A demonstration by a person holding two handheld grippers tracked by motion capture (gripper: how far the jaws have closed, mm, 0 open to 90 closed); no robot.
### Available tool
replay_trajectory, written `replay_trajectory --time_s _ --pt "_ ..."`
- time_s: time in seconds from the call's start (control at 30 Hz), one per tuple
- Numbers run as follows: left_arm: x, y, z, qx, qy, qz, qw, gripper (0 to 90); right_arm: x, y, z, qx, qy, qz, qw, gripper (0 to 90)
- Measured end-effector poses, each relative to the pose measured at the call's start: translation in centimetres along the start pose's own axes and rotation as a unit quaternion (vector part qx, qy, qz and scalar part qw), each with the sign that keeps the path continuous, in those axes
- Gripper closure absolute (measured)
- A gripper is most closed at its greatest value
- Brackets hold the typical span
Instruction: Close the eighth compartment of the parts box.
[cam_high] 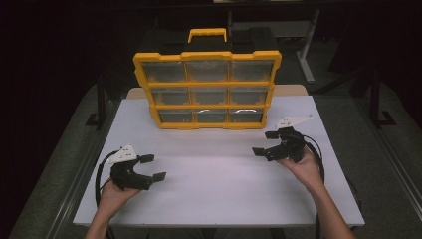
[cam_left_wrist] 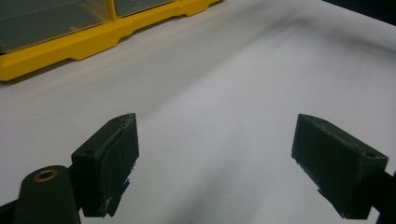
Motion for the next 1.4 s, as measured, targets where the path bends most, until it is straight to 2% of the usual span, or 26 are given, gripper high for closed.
replay_trajectory --time_s 0.57,0.77,1.4 --pt "0.1 0.3 -0.1 -0.003 0.004 0.006 1.0000 15.2 0.1 1.4 -1.8 0.001 0.004 -0.019 0.9998 13.8" --pt "0.1 0.3 -0.2 -0.005 0.003 0.005 1.0000 15.4 -0.1 1.9 -2.6 0.002 -0.008 -0.024 0.9997 13.8" --pt "0.1 0.4 -0.5 -0.006 0.007 0.001 1.0000 15.8 -0.7 2.9 -4.4 0.000 -0.025 -0.031 0.9992 13.8"
Point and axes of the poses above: each handheld gripper's, and its own axes: y roughly backward along the jaws, z roughly out of its top, x roughly to its left, the point moved 1 cm from there along -y, roughly forward along the jaws, and after that the axes turned 10 degrees about -x, right-handed, at the moved point
